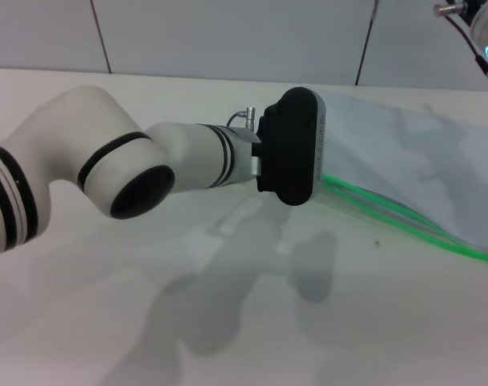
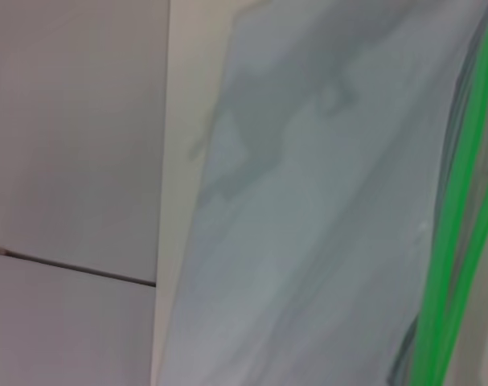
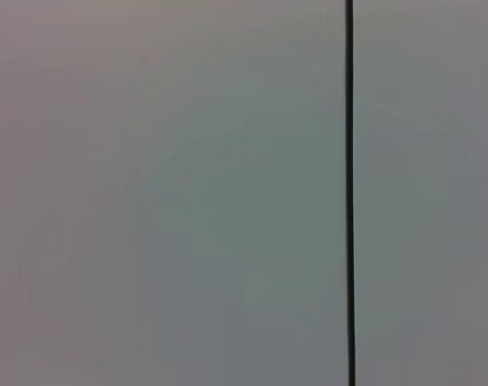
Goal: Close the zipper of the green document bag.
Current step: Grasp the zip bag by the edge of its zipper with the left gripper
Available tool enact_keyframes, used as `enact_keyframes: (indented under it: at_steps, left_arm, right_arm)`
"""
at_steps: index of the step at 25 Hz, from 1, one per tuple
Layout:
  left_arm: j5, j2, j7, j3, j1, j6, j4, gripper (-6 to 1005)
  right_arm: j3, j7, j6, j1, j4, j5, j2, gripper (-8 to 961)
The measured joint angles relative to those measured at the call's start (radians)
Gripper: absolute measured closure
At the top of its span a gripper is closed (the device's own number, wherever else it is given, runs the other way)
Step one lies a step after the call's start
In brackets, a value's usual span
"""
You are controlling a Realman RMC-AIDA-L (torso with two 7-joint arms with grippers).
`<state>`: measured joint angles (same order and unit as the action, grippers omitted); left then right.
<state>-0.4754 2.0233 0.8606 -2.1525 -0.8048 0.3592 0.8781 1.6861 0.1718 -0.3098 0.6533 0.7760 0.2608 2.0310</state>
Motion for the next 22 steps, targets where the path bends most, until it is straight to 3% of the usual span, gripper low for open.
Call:
enact_keyframes:
  at_steps: [19,22]
  left_arm:
    - [0.0,0.005,0.01,-0.003,-0.016,-0.017,-0.038,558]
    - [0.0,0.005,0.01,-0.003,-0.016,-0.021,-0.038,606]
  right_arm:
    - [0.01,0.0,0.0,0.0,0.004,0.0,0.001,381]
    - [0.011,0.0,0.0,0.001,0.004,0.0,0.002,380]
